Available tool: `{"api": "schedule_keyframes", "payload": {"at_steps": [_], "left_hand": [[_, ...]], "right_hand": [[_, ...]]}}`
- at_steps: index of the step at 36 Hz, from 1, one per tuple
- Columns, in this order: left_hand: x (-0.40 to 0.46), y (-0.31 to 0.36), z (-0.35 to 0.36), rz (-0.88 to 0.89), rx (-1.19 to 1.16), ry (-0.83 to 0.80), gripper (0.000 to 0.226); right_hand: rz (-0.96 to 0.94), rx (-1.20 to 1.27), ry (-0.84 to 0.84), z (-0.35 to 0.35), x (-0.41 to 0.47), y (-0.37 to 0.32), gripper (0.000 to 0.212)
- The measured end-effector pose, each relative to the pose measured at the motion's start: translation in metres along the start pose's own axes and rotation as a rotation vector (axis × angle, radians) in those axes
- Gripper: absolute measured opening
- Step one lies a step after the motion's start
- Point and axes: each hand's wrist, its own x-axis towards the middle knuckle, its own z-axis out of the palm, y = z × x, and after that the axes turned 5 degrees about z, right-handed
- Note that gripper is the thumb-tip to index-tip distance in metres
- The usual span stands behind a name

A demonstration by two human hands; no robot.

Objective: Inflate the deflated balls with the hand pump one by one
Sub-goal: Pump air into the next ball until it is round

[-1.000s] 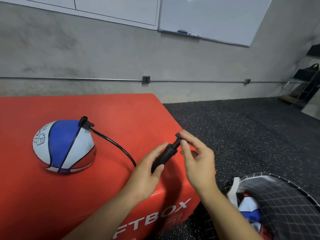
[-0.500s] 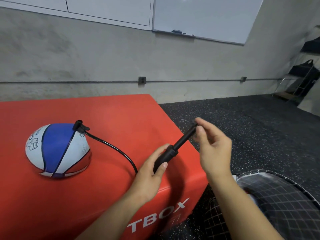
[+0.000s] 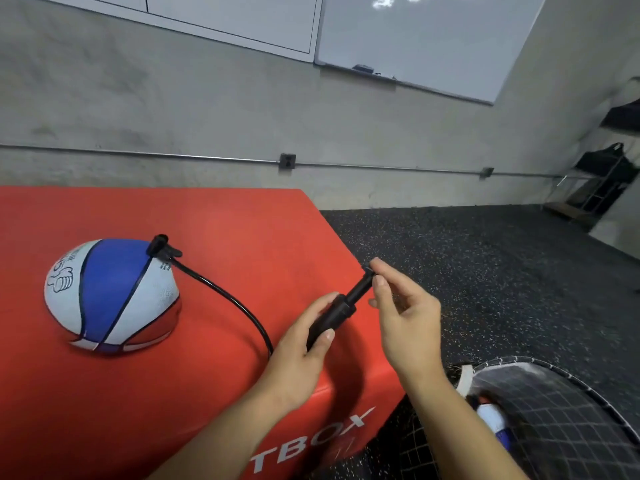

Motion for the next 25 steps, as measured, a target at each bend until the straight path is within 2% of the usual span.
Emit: {"api": "schedule_keyframes", "payload": {"at_steps": [2,13,16,20,25], "left_hand": [[0.001,-0.001,0.002,0.001,0.004,0.005,0.052],[0.003,0.003,0.005,-0.014,0.041,-0.028,0.053],[0.001,0.004,0.004,-0.015,0.062,-0.044,0.053],[-0.002,0.006,0.006,-0.030,0.111,-0.064,0.061],[-0.003,0.007,0.004,-0.029,0.128,-0.086,0.063]], "right_hand": [[0.014,-0.026,-0.034,0.001,-0.003,0.009,0.023],[0.036,-0.087,-0.067,-0.012,-0.006,0.011,0.027],[0.047,0.000,-0.005,-0.025,0.006,-0.002,0.035],[0.028,0.075,0.126,-0.048,0.020,-0.016,0.030],[0.030,0.087,0.160,-0.063,0.022,-0.021,0.025]]}}
